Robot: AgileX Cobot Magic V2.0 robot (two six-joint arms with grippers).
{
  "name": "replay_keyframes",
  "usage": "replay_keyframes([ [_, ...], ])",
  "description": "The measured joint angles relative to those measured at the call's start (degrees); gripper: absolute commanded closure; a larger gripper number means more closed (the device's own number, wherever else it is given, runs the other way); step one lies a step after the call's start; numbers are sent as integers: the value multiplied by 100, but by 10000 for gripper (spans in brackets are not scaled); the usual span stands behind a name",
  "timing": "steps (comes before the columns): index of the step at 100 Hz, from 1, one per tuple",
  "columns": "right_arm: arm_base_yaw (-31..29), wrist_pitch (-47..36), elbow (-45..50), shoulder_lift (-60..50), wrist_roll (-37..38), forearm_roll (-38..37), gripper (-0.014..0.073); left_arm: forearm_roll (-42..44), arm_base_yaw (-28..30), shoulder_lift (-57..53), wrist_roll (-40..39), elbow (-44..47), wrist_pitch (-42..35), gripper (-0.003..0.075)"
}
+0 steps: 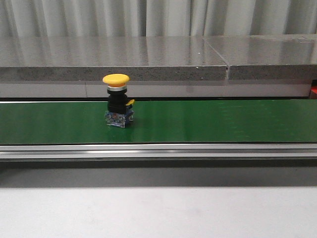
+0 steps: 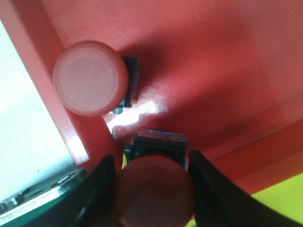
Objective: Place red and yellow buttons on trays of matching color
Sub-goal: 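Carry the red button into the red tray and open the right gripper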
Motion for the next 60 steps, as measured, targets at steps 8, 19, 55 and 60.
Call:
replay_keyframes([
  [8, 0, -24, 0, 59, 0, 11, 385, 0, 0, 0, 0, 0, 0, 741],
  [19, 0, -36, 0, 134, 0, 11, 284, 0, 0, 0, 0, 0, 0, 741],
  [55, 0, -180, 0, 17, 12, 32, 22, 0, 0, 0, 0, 0, 0, 741],
  [60, 0, -180, 0, -89, 12, 32, 22, 0, 0, 0, 0, 0, 0, 741],
])
